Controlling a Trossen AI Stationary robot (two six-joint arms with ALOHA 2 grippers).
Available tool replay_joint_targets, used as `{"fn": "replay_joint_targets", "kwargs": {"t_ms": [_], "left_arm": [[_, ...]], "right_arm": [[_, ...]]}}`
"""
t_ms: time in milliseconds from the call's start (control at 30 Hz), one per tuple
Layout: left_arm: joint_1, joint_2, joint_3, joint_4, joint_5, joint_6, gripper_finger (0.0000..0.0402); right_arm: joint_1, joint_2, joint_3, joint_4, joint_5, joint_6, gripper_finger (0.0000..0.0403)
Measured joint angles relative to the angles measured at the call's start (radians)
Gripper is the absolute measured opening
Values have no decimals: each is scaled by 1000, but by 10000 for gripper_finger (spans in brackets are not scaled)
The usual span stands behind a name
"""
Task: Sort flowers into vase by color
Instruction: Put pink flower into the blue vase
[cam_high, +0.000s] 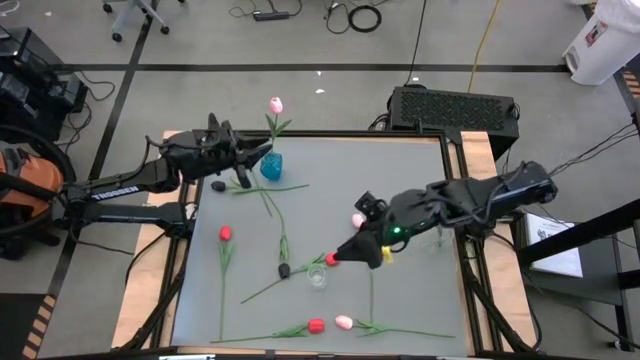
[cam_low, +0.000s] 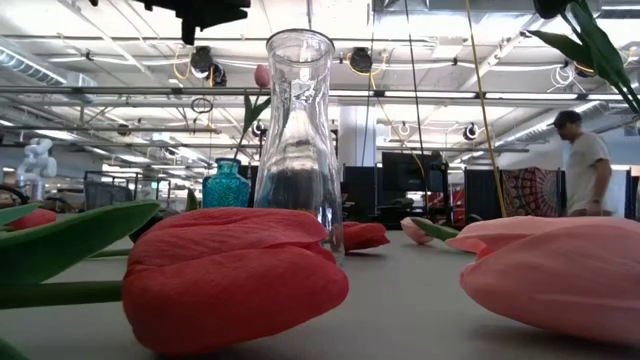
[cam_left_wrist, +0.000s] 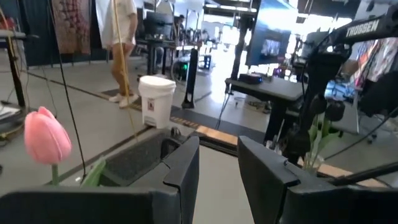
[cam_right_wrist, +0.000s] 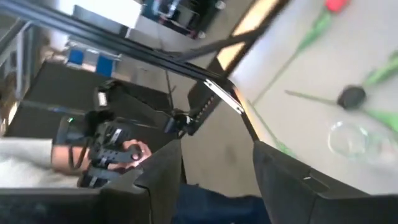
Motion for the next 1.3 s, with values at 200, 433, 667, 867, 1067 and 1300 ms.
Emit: {"fn": "replay_joint_targets", "kwargs": {"t_ms": [200,433,667,867,1067,1300], "left_arm": [[-15,-1,0,-30,0,-1,116],[-32,-1,0,-32,-1,-1,116],[-33,-1,0,-28,-2,-1,116],[-33,-1,0,-28,-4,-1,116],[-32,-1,0,-27,-9,-1,116],[-33,-1,0,-27,-9,-11,116]], "right_arm": [[14,28,0,-145,0,80,192],[13,43,0,-394,74,182,192],[13,69,0,-545,118,261,192],[7,132,0,-601,154,303,192],[-10,210,0,-607,149,298,192],[-40,295,0,-646,87,296,192]]}}
